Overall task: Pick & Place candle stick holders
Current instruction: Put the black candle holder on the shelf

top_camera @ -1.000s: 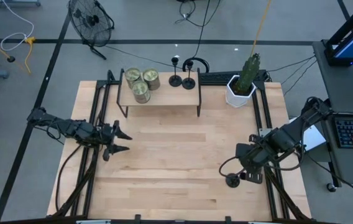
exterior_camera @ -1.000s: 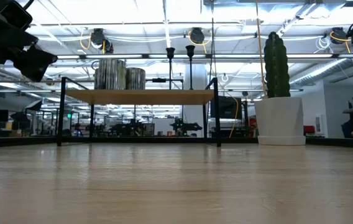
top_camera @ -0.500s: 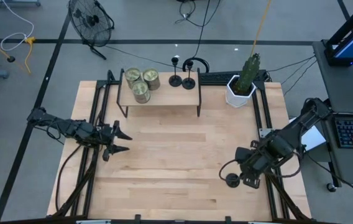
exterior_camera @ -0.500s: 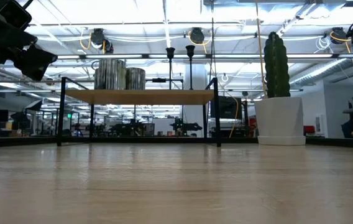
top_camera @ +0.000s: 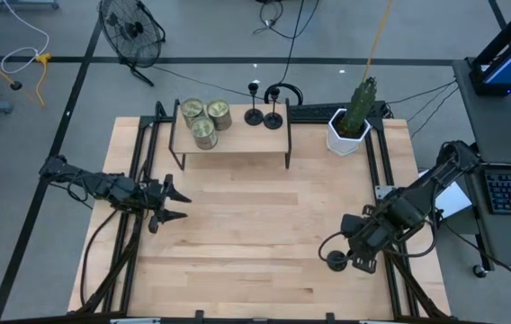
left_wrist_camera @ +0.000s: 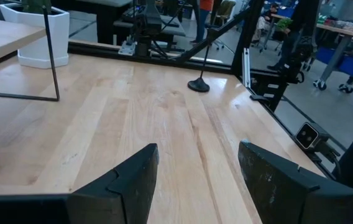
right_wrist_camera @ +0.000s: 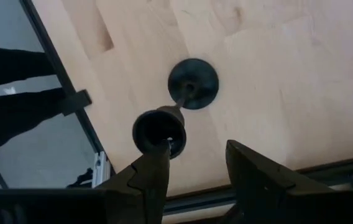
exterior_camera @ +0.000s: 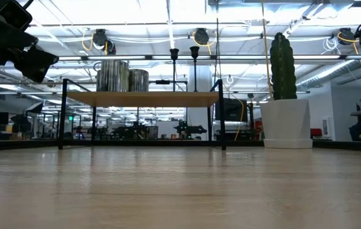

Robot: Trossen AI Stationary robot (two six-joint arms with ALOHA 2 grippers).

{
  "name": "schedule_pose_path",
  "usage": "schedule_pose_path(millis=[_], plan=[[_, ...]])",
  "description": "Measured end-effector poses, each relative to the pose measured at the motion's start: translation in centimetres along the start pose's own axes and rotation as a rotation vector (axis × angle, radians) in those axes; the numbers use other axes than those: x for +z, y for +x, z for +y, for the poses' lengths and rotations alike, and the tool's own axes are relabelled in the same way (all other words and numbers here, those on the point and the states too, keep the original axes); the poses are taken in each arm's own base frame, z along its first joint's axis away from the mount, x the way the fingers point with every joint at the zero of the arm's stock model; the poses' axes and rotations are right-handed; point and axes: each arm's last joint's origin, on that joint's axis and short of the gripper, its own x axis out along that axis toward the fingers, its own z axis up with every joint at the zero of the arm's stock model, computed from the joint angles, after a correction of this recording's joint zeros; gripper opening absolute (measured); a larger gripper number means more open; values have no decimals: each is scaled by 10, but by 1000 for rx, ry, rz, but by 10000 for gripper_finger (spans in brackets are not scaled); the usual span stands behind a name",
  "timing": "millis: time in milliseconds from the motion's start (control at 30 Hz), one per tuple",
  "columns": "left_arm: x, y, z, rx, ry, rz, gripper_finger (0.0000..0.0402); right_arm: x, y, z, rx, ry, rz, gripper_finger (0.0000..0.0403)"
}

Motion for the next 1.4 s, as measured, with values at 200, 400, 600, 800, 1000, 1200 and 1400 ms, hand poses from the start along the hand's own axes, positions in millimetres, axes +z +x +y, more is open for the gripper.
schedule_pose_path(millis=[200,400,600,800,1000,1200,1400], plan=[[0,0,0,0,3,0,232,1,0,2,19,-6,-15,153],[0,0,0,1,3,1,232,1,14,0,20,-1,8,153],[0,0,0,1,2,0,232,0,27,-3,17,3,41,153],[0,0,0,1,0,1,232,-1,28,-3,16,2,51,135],[0,0,0,2,1,1,232,-1,28,-3,16,4,51,85],[0,0,0,2,2,1,232,-1,28,-3,17,5,51,19],[0,0,0,4,2,1,232,0,28,-4,17,4,51,15]])
